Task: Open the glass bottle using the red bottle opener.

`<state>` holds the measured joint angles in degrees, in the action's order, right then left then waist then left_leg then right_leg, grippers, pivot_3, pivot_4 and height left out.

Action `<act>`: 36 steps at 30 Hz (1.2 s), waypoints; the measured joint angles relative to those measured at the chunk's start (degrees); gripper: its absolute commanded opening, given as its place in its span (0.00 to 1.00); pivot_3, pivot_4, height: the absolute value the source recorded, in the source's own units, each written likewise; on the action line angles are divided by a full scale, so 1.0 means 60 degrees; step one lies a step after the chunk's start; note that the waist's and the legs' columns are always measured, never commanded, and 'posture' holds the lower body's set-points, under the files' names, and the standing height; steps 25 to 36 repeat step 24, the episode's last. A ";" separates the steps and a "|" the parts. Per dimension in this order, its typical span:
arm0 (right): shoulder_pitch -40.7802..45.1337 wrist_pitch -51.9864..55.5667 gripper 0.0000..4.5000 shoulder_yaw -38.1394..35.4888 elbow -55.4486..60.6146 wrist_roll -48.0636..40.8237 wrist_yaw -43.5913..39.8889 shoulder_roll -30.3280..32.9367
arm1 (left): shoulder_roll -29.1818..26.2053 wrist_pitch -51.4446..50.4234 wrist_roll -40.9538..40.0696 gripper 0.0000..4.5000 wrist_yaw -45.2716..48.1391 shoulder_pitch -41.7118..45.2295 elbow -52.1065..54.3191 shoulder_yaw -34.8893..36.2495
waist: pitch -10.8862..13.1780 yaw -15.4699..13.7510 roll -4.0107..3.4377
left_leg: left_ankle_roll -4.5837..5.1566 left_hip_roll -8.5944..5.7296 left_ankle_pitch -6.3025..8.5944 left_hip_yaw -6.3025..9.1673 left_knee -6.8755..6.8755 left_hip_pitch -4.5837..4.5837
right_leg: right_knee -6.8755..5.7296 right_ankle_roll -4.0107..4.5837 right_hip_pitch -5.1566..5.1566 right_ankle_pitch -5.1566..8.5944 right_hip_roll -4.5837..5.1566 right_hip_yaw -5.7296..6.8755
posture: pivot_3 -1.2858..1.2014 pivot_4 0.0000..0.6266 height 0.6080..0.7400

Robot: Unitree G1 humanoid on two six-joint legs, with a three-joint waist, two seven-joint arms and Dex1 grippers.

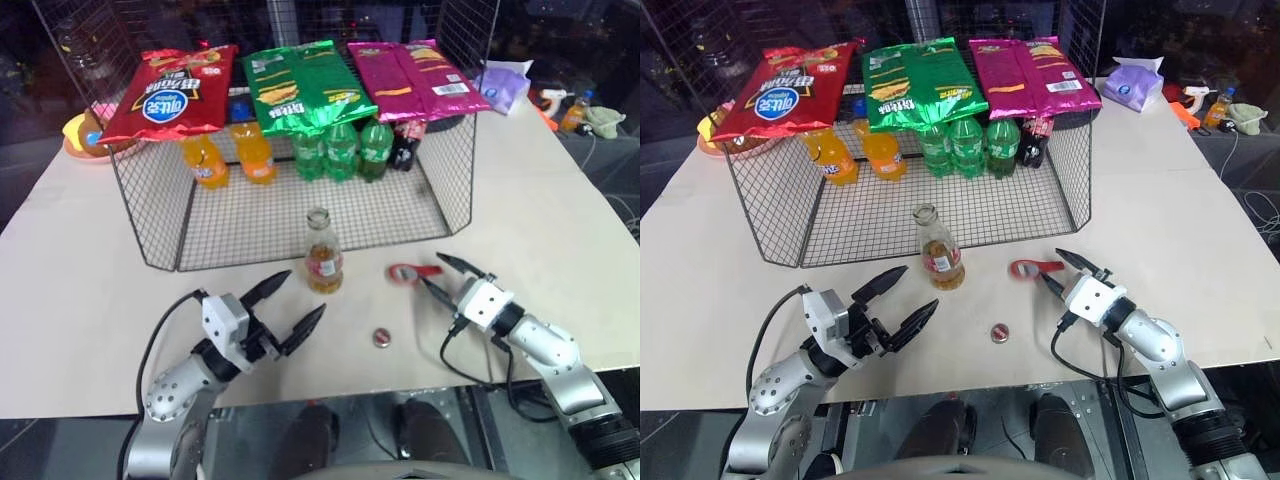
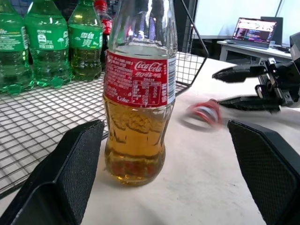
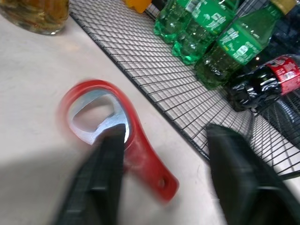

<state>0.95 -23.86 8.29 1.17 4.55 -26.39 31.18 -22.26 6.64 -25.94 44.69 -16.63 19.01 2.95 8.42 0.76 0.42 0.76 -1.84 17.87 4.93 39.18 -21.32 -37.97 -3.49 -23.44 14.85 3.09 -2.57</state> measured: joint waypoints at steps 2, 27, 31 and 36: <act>-0.0062 -0.0026 0.98 -0.0064 0.0015 0.0035 -0.0003 0.0087 | -0.0013 0.0000 0.0027 0.98 -0.0018 -0.0108 0.0000 0.0030 | 0.0000 0.0001 0.0000 | 0.0000 0.0000 0.0000 0.0000 0.0000 0.0001 | 0.0000 0.0000 0.0000 0.0000 0.0000 0.0000 | 0.52 0.24 1.00; -0.3373 0.2294 0.98 -0.2651 0.0303 -0.5268 -0.4116 0.1952 | -0.1581 -0.0383 0.0539 0.98 0.0048 -0.2315 -0.0157 0.2212 | 0.0011 -0.0012 -0.0009 | 0.0072 0.0026 0.0043 0.0001 -0.0020 0.0119 | 0.0047 0.0004 0.0137 0.0005 0.0025 0.0011 | 0.52 0.24 1.00; -0.3373 0.2294 0.98 -0.2651 0.0303 -0.5268 -0.4116 0.1952 | -0.1581 -0.0383 0.0539 0.98 0.0048 -0.2315 -0.0157 0.2212 | 0.0011 -0.0012 -0.0009 | 0.0072 0.0026 0.0043 0.0001 -0.0020 0.0119 | 0.0047 0.0004 0.0137 0.0005 0.0025 0.0011 | 0.52 0.24 1.00; -0.3373 0.2294 0.98 -0.2651 0.0303 -0.5268 -0.4116 0.1952 | -0.1581 -0.0383 0.0539 0.98 0.0048 -0.2315 -0.0157 0.2212 | 0.0011 -0.0012 -0.0009 | 0.0072 0.0026 0.0043 0.0001 -0.0020 0.0119 | 0.0047 0.0004 0.0137 0.0005 0.0025 0.0011 | 0.52 0.24 1.00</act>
